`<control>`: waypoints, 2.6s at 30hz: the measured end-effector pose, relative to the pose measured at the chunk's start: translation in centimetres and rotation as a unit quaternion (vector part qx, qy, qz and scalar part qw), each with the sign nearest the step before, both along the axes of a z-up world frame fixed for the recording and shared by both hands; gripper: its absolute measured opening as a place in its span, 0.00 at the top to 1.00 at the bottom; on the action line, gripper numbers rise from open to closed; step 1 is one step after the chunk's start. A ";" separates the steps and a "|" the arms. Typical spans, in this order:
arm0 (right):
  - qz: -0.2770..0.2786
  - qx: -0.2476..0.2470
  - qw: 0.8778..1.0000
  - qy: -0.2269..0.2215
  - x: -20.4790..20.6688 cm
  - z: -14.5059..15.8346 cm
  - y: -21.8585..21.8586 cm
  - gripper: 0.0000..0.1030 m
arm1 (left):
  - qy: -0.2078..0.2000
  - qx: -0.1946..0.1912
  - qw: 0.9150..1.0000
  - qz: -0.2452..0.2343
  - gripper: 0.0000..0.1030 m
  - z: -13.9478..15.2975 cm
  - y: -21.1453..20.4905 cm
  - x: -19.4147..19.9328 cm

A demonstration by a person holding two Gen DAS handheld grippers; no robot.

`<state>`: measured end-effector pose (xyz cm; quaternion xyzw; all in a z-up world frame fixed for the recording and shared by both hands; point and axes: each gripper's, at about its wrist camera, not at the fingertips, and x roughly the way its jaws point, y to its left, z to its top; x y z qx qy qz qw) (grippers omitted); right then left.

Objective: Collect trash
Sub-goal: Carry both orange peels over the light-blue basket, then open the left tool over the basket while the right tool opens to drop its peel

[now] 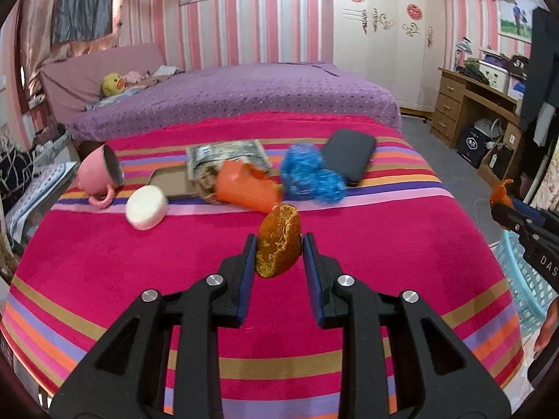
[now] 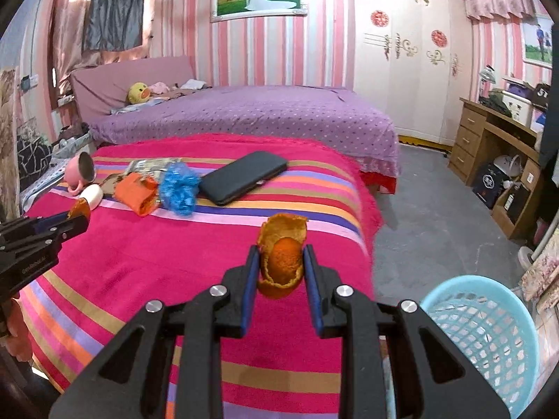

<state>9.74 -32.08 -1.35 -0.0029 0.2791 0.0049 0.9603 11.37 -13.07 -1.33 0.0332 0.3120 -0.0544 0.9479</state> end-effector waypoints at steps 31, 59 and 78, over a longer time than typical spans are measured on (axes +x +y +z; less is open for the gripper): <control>-0.153 -0.010 0.988 -0.002 -8.5 -1.0 -20.0 0.75 | 0.006 0.003 0.991 -0.137 0.75 -1.1 -21.9 -3.1; -0.199 0.028 0.979 -0.019 -11.2 -2.2 -25.4 0.75 | 0.015 -0.004 0.976 -0.216 0.22 -2.2 -31.8 -4.7; -0.180 0.020 0.983 -0.007 -8.5 -2.7 -22.6 0.52 | -0.017 0.008 0.989 -0.148 0.08 -0.6 -25.5 -3.3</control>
